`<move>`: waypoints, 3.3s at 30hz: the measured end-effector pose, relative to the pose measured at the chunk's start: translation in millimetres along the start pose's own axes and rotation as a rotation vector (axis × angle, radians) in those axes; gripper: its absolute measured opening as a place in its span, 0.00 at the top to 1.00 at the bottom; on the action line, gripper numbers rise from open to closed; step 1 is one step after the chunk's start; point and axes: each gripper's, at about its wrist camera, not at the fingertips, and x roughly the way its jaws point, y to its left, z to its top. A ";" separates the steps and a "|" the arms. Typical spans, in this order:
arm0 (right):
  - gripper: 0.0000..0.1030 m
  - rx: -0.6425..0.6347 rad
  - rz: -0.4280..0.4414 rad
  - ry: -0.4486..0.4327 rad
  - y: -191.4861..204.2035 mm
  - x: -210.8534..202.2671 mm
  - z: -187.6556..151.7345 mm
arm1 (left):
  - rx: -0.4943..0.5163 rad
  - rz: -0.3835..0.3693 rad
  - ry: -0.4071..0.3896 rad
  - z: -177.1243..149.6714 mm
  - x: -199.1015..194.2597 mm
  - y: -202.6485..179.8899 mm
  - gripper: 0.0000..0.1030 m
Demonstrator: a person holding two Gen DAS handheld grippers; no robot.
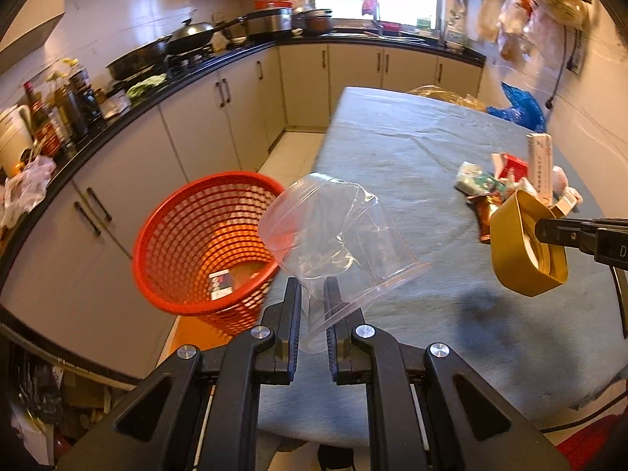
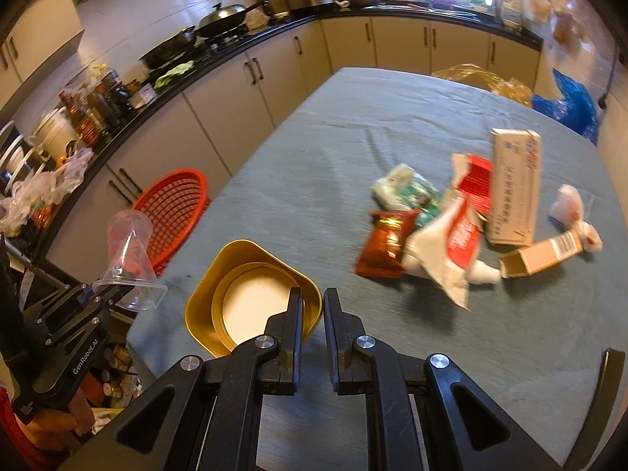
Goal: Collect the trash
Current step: 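Carry the cup and yellow container over the wastebasket and release both, then return both open tools to the table above the remaining trash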
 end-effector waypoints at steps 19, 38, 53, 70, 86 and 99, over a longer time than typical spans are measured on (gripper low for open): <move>0.89 -0.053 0.075 0.032 69.6 36.2 34.7 | -0.090 0.060 0.010 -7.8 -1.3 74.2 0.89; 0.89 -0.078 0.117 0.097 132.5 100.2 87.1 | -0.136 0.074 0.048 10.0 42.2 122.2 0.89; 0.88 -0.041 0.119 0.120 163.3 146.0 127.2 | -0.128 0.067 0.071 25.7 69.6 138.7 0.89; 0.88 0.002 0.130 0.084 139.6 95.2 106.9 | -0.154 0.025 0.049 22.3 45.7 130.2 0.57; 0.80 -0.090 0.063 0.142 87.6 48.8 61.0 | -0.069 0.026 -0.017 8.3 -12.8 56.2 0.46; 0.76 -0.242 0.068 0.175 115.2 75.6 67.9 | -0.181 0.128 -0.009 -24.3 -36.2 40.9 0.43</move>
